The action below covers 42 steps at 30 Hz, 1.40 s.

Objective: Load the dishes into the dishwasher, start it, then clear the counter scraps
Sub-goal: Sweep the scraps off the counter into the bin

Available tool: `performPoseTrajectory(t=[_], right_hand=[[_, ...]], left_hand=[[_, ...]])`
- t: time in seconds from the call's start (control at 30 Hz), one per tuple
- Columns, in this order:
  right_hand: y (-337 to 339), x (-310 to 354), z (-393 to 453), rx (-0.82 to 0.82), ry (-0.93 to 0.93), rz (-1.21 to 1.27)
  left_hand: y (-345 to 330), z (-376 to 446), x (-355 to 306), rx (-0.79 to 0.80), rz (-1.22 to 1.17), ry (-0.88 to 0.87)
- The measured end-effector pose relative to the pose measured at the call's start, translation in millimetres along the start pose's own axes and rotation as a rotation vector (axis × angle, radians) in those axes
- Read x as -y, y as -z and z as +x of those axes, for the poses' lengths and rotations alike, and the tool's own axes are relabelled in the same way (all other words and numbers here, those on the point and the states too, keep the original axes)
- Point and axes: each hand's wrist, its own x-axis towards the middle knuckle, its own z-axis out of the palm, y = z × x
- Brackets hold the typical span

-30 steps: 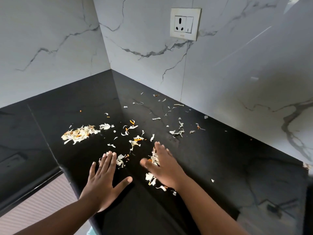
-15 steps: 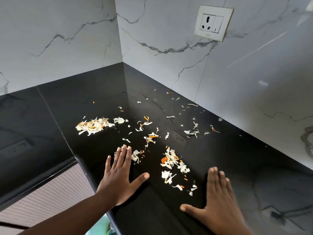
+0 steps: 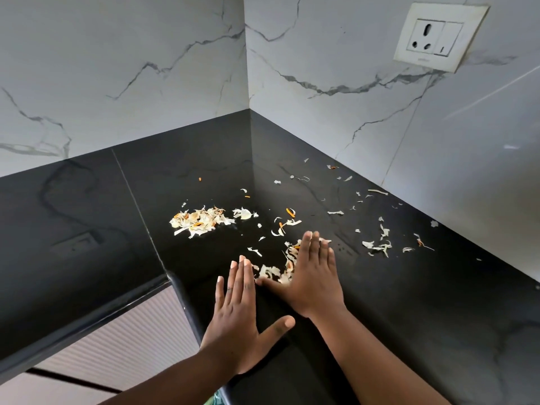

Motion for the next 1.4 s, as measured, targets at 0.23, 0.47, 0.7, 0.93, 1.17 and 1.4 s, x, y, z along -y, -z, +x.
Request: performPoseTrajectory(t=[0.23,0.47,0.7,0.93,1.17,1.4], right_hand=[[6.4,7.9,12.2,-0.146,-0.024,0.339],[21.8,-7.9,-56.7,-0.262,-0.136,0.654],[-8.9,41.8,-90.8,-0.056,-0.052,-0.054],[-40.5,124.7,-33.5,-0.023,-0.173,-0.149],[-40.5,135.8,14.6,-0.14,-0.413,-0.191],[-33.3,136.6,14.9,-0.215,-0.385,-0.152]], left_hand=[[4.1,-2.2,-1.2,-0.02,-0.028,-0.001],[20.6,-14.3,33.1,-0.21,-0.499,-0.04],[75.2,32.7,173.9,-0.113,0.174,0.06],[94.0,104.5,240.2,-0.02,0.205,0.202],[94.1,105.7,241.6,-0.015,0.195,0.162],[99.6,103.8,243.4,-0.001,0.165,0.151]])
